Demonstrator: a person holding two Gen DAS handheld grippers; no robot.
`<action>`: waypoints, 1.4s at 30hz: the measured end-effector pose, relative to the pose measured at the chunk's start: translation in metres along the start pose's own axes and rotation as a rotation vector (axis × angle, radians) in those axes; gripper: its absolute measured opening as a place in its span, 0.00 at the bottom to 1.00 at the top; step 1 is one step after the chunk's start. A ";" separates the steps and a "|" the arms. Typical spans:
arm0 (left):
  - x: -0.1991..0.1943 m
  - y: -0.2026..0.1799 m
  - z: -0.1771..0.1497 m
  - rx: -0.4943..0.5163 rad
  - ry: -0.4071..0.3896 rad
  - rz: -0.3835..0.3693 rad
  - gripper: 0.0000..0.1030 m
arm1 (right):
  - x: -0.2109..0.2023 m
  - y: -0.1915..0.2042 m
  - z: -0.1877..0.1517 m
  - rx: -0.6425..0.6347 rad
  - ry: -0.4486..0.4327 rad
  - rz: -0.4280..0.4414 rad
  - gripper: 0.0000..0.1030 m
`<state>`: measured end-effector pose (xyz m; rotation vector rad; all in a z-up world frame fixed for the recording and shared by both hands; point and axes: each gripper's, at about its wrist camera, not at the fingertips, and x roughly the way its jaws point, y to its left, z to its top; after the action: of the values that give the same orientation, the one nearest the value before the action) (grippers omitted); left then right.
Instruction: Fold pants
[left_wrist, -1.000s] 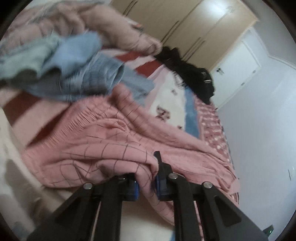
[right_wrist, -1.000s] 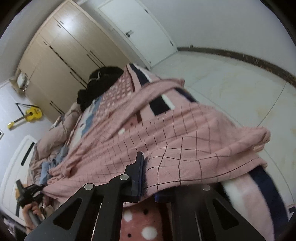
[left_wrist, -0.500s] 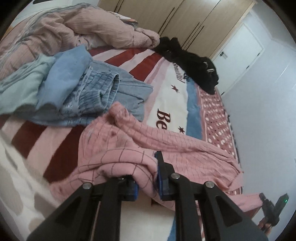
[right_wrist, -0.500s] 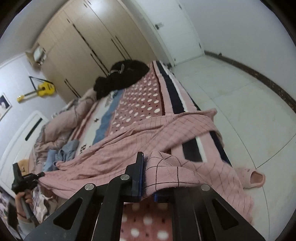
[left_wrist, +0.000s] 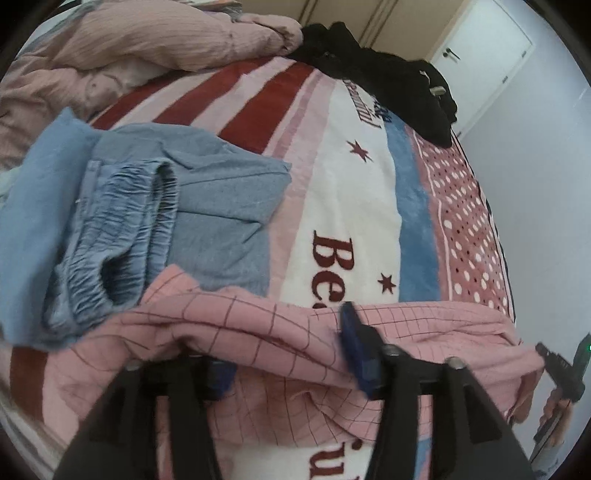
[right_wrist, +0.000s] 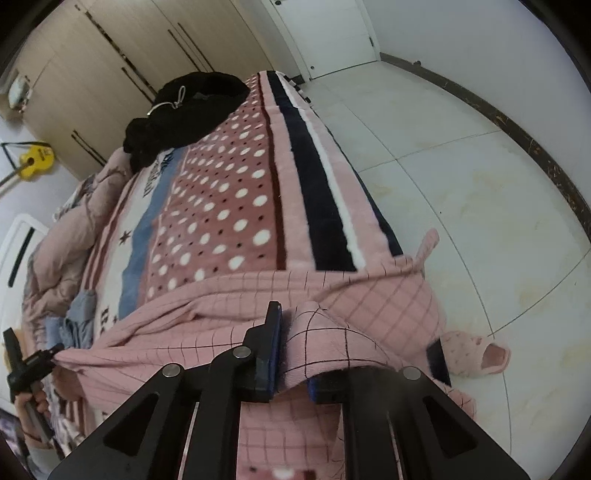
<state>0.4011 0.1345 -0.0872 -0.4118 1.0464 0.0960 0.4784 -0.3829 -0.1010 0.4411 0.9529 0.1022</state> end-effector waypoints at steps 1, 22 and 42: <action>0.003 0.000 0.000 0.015 0.004 -0.001 0.54 | 0.006 0.000 0.003 -0.012 0.003 -0.015 0.11; -0.070 0.013 -0.090 0.048 0.004 -0.201 0.99 | -0.070 0.025 -0.107 -0.111 -0.014 0.271 0.69; 0.035 0.052 -0.079 -0.288 -0.076 -0.184 0.88 | 0.043 0.031 -0.102 0.192 -0.098 0.334 0.64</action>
<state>0.3399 0.1489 -0.1664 -0.7580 0.9171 0.0971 0.4246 -0.3103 -0.1716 0.7741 0.7889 0.2907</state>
